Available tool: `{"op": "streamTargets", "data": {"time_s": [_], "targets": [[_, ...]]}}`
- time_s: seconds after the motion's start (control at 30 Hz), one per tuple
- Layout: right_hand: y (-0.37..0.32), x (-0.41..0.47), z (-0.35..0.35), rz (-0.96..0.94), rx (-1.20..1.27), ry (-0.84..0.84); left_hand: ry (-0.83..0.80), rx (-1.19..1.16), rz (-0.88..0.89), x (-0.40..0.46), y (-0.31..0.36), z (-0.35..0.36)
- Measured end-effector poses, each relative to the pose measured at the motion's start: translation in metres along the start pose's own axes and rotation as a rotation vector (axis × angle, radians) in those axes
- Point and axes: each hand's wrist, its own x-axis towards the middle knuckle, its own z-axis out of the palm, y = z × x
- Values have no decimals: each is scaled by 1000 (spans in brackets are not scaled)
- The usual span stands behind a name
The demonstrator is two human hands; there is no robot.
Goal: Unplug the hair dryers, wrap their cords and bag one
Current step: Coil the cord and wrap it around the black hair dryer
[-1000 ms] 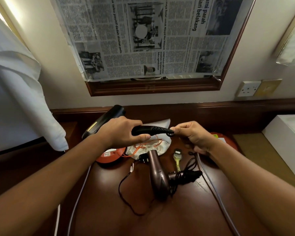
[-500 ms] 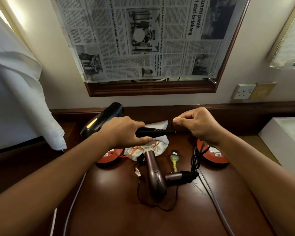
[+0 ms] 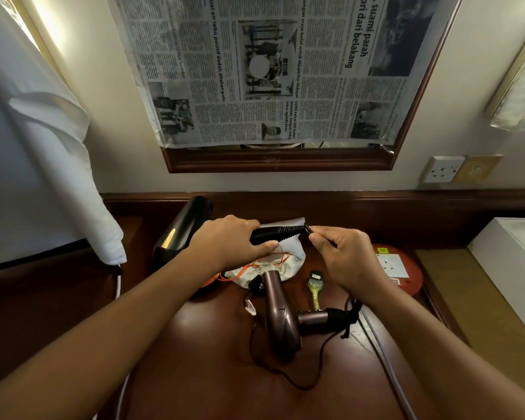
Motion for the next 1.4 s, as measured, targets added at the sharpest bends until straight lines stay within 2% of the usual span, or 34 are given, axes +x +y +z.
{"op": "streamTargets", "data": {"time_s": [0.07, 0.13, 0.23, 0.33, 0.5, 0.8, 0.97, 1.13, 1.23, 1.4], "targets": [[-3, -5, 7, 59, 52, 29, 17, -20, -14, -1, -1, -1], [-3, -10, 15, 183, 205, 14, 36, -31, -33, -2, -3, -2], [-5, -20, 23, 398, 640, -55, 67, -51, -53, -2, -7, -5], [-10, -25, 26, 510, 961, -102, 105, -66, -48, -3, -9, -8], [-15, -28, 23, 595, 1096, -260, 172, -135, -44, -6, -12, -7], [-3, -22, 17, 652, 909, -521, 230, -179, 12, -11, -16, -12], [6, -17, 13, 645, 968, -649, 233, -244, 69, -15, -19, -15], [18, -10, 20, 668, 947, -643, 191, -296, 138, -17, -19, -13], [18, -1, 15, 602, 839, -610, 167, -319, 175, -17, -21, -13], [17, 19, 2, 579, 722, -530, 157, -240, 215, -17, -21, -21]]}}
